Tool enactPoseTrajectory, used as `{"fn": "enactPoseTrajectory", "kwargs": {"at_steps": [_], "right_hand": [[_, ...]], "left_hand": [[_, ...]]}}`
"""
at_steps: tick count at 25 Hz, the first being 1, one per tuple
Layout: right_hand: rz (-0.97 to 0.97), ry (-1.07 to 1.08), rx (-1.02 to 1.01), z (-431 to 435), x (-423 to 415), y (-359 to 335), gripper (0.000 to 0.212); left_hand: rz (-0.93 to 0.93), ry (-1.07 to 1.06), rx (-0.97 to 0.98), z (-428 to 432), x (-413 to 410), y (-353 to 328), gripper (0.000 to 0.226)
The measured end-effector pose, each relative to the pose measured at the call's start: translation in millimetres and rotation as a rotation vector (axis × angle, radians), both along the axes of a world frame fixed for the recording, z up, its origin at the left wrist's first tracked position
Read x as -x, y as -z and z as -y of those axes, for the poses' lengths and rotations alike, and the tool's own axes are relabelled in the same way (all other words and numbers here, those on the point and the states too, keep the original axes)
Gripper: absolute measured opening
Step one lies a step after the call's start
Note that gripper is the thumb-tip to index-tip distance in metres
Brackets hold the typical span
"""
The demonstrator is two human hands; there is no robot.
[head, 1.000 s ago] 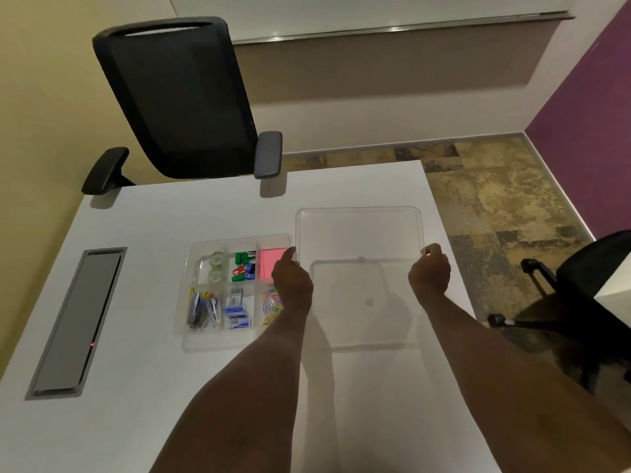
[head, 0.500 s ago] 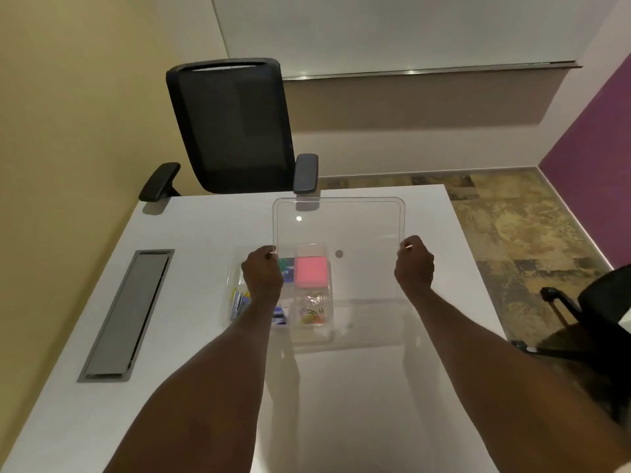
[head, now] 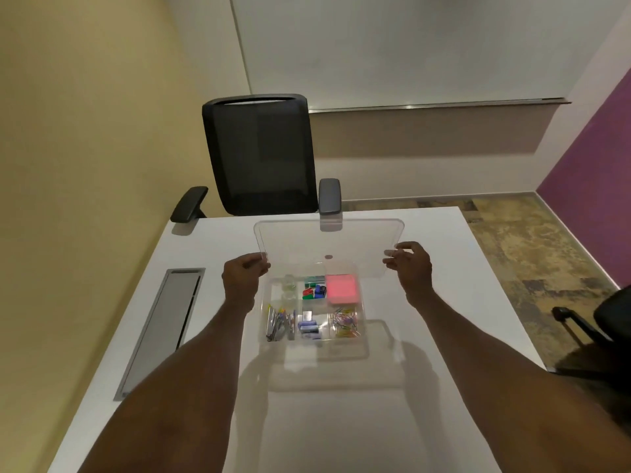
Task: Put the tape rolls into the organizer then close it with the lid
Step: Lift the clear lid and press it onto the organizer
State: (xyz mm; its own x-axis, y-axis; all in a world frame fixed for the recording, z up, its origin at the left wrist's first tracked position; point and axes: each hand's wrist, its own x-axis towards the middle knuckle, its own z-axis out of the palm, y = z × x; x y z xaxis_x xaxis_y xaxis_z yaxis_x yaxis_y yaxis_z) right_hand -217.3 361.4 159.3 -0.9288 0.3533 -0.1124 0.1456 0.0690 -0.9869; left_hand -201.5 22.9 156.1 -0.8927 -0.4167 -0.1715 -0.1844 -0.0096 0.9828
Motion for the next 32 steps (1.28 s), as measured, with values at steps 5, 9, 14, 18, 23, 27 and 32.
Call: {"fn": "enactPoseTrajectory", "kwargs": {"at_steps": [5, 9, 14, 18, 23, 27, 32], "right_hand": [[0.068, 0.05, 0.269, 7, -2, 2, 0.037], [0.147, -0.019, 0.251, 13, -4, 3, 0.047], [0.125, -0.053, 0.041, 33, -12, 22, 0.041], [0.218, 0.007, -0.042, 42, -5, 41, 0.027], [0.299, 0.058, -0.256, 53, 3, 66, 0.007], [0.41, 0.074, -0.395, 60, 15, 85, 0.011], [0.479, 0.065, -0.467, 69, 24, 104, 0.012]], "left_hand": [[0.101, 0.106, -0.239, 36, 0, 0, 0.022], [0.136, 0.157, -0.228, 50, -6, 11, 0.021], [0.2, 0.026, -0.164, 46, -12, 40, 0.037], [0.271, -0.05, -0.087, 45, -15, 67, 0.024], [0.341, -0.102, 0.088, 31, -13, 90, 0.023], [0.348, -0.069, 0.229, 29, -4, 103, 0.023], [0.342, -0.032, 0.392, 28, 9, 117, 0.02]]}}
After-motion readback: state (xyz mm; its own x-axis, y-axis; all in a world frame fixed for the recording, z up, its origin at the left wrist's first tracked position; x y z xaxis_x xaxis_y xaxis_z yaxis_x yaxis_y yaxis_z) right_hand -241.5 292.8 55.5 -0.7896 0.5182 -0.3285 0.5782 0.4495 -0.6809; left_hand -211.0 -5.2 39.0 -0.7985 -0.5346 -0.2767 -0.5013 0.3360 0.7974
